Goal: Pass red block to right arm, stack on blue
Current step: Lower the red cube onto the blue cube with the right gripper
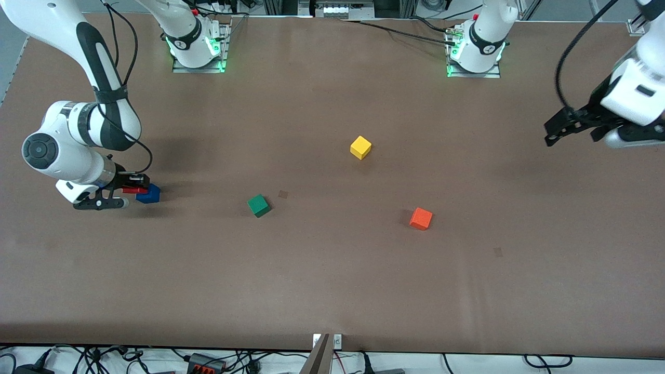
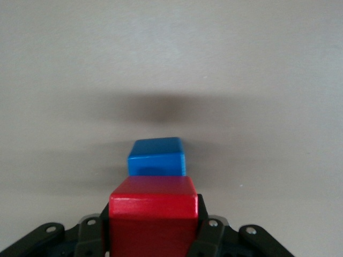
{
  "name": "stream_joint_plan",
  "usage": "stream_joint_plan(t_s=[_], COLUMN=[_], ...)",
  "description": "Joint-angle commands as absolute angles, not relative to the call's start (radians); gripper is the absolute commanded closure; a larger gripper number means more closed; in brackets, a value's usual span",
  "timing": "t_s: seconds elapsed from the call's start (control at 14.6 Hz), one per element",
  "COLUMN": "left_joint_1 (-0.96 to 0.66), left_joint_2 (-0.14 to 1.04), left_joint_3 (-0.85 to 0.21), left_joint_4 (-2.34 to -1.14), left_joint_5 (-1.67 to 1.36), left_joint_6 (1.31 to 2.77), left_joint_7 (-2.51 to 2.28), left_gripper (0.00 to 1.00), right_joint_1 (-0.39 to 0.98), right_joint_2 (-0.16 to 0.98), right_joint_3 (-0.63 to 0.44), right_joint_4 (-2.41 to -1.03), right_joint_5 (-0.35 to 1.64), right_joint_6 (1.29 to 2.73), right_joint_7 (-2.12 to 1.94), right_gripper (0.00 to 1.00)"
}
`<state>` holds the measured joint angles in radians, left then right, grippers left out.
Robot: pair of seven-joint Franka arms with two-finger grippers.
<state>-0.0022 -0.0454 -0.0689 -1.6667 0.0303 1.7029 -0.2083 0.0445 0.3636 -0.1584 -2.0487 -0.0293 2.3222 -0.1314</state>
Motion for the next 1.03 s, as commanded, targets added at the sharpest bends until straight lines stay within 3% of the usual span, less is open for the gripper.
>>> stream_joint_plan(t_s=[0.0,0.34,0.96], left_joint_1=[0.012,0.009,0.023], left_joint_2=[-0.104,-0.08,-0.038], left_joint_3=[-0.069,-0.084,-0.069], left_joint_4=[-1.738,-1.671,-1.624], left_joint_5=[0.044,0.055,0.055], left_joint_6=[1.724,1.563,1.551], left_joint_7=[-0.149,-0.087,-0.083], left_gripper=[0.0,0.0,0.0], right_joint_1=[0.021,0.025,0.029], right_joint_2=[0.356,0.357,0.367], right_joint_3=[-0.152,-0.149,-0.143], right_joint_4=[-2.077,-2.088,-2.082], right_joint_5=[-0.051,-0.045,-0.006], right_joint_6=[2.375,2.381,2.399], right_joint_7=[-0.115,-0.107,-0.107], right_gripper=[1.0,1.0,1.0])
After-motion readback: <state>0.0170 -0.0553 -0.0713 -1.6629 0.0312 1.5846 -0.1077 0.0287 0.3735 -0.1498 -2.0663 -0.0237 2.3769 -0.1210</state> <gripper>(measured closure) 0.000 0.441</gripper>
